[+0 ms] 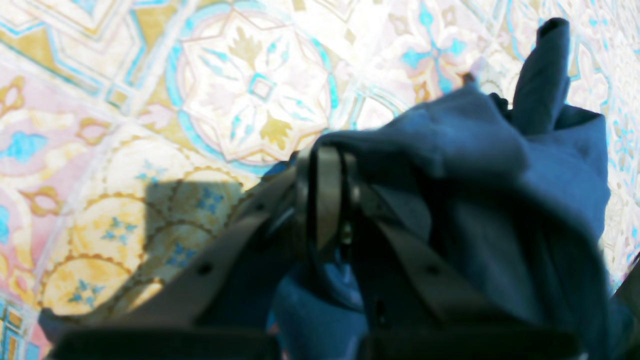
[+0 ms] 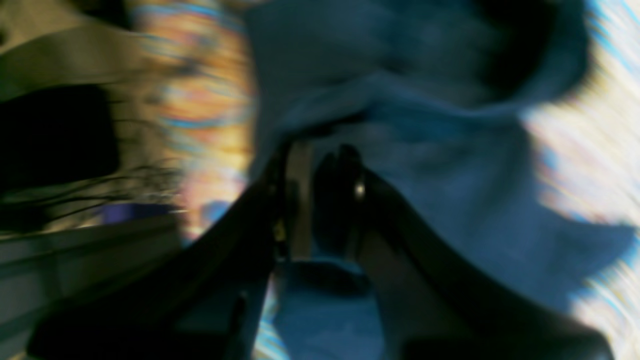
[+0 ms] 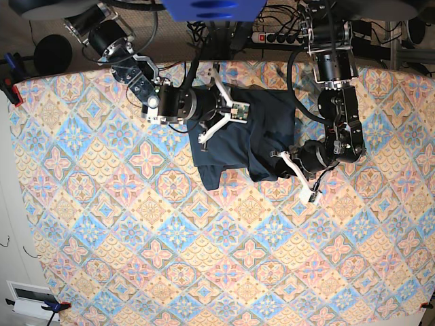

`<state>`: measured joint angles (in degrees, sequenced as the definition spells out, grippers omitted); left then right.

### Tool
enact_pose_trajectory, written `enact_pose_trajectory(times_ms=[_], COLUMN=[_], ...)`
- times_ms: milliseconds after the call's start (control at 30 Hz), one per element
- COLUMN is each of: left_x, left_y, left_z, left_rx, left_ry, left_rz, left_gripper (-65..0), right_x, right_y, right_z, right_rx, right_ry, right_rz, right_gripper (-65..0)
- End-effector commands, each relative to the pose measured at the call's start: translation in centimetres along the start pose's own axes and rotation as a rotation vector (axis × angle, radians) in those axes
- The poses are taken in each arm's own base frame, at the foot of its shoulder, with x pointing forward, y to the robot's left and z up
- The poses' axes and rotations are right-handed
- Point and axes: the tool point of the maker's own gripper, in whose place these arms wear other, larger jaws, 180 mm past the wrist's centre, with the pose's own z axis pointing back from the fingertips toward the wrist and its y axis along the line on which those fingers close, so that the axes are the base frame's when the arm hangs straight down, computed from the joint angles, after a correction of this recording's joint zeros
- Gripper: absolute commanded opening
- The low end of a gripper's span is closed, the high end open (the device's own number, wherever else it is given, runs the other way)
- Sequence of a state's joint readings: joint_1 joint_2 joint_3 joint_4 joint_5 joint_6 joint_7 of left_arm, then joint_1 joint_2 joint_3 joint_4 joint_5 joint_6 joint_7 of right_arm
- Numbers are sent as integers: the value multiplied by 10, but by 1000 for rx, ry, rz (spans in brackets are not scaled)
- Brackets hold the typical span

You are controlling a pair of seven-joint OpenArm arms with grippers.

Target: Layout the t-shirt on the table in an organized manner, then fold the t-shirt properly

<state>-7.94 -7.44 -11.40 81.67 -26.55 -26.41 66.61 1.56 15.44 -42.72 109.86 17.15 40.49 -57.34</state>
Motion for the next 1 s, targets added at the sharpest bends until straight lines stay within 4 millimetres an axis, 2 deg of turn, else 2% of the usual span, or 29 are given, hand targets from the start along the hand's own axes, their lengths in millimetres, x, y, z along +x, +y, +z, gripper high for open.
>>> enact_pose_trajectory(times_ms=[0, 67, 167, 333, 433, 567, 600, 667, 767, 867, 967], left_x=[21, 20, 21, 28, 30, 22, 23, 19, 16, -3, -27], left_y=[-3, -2, 1, 16, 18, 28, 26, 19, 0, -30, -52], left_z=[4, 4, 7, 31, 43, 57, 57, 59, 68, 78, 81], left_rx=[-10, -9, -7, -78, -130, -143, -157, -193, -253, -315, -342], left_ry=[-57, -56, -66, -158, -171, -176, -180, -182, -190, -156, -105], left_rz=[-17, -15, 2, 139, 172, 190, 192, 208, 197, 155, 120], left_gripper=[-642, -642, -642, -616, -493, -256, -209, -165, -171, -195, -221], right_x=[12, 26, 32, 55, 59, 54, 53, 50, 37, 25, 11], right_y=[-14, -16, -15, -14, -14, -32, -38, -51, -64, -78, -94], right_z=[6, 2, -4, -16, -14, -7, -3, 5, 16, 26, 40], right_rx=[-42, -41, -21, -5, -9, -58, -78, -117, -158, -202, -256], right_ry=[-31, -60, -60, -105, -117, -117, -120, -123, -101, -82, -62], right_rz=[20, 28, 60, 56, 59, 25, 13, -5, -16, -34, -64], right_gripper=[-564, -564, -564, -567, -568, -568, -568, -568, -568, -568, -568])
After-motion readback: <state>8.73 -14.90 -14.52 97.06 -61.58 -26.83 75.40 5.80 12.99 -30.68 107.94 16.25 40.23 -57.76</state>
